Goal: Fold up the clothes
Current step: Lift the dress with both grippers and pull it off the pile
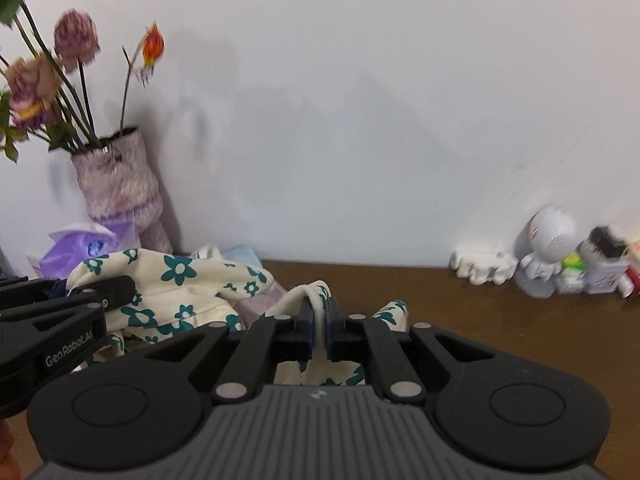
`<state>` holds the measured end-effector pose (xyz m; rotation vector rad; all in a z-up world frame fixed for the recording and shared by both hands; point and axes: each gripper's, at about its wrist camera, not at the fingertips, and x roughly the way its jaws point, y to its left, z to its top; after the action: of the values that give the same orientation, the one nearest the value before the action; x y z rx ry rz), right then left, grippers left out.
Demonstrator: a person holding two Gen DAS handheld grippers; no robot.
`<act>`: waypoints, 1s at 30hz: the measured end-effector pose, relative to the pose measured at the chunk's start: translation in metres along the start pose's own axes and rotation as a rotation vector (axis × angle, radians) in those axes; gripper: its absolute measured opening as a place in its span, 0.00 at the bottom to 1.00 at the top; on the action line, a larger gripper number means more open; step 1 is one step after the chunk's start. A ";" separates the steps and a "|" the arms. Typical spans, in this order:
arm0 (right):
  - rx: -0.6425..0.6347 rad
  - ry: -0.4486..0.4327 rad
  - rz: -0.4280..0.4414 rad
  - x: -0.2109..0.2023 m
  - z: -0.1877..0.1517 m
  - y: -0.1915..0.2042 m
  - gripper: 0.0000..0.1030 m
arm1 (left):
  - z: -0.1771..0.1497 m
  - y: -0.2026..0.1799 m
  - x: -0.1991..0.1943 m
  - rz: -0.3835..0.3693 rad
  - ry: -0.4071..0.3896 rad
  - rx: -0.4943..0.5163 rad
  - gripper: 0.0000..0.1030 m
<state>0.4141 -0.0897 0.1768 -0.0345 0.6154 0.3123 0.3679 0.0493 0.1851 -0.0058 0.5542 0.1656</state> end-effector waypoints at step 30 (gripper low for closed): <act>0.062 -0.316 -0.149 -0.229 0.019 -0.057 0.04 | 0.025 -0.065 -0.202 -0.058 -0.245 0.064 0.11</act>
<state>0.2646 -0.2052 0.3201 0.0281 0.3061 0.1498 0.2222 -0.0447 0.3097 0.0599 0.3143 0.0900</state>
